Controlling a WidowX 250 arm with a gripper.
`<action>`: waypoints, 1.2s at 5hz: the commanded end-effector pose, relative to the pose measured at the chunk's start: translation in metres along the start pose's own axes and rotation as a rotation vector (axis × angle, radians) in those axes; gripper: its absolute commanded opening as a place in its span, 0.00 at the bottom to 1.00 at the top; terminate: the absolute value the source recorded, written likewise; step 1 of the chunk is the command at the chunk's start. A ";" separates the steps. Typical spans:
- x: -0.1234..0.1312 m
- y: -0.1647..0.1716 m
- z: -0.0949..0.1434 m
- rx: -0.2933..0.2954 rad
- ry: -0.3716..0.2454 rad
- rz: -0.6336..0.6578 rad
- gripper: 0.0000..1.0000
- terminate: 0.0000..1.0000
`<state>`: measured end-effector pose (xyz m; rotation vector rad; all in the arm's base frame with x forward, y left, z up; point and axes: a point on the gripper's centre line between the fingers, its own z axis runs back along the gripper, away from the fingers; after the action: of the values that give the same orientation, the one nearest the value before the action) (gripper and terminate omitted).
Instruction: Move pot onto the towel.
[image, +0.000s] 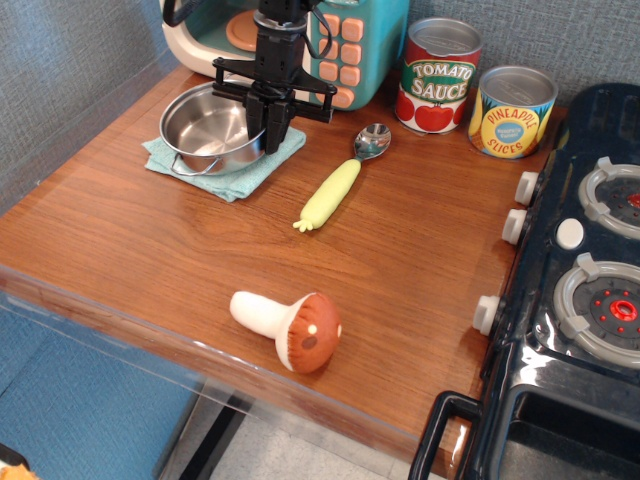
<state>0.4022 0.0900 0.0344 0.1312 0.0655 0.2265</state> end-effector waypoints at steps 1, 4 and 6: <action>0.007 0.012 0.020 0.006 -0.033 0.014 1.00 0.00; -0.022 0.019 0.069 -0.071 -0.190 -0.090 1.00 0.00; -0.022 0.019 0.069 -0.071 -0.190 -0.090 1.00 0.00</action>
<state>0.3830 0.0933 0.0723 0.0640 -0.0435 0.1231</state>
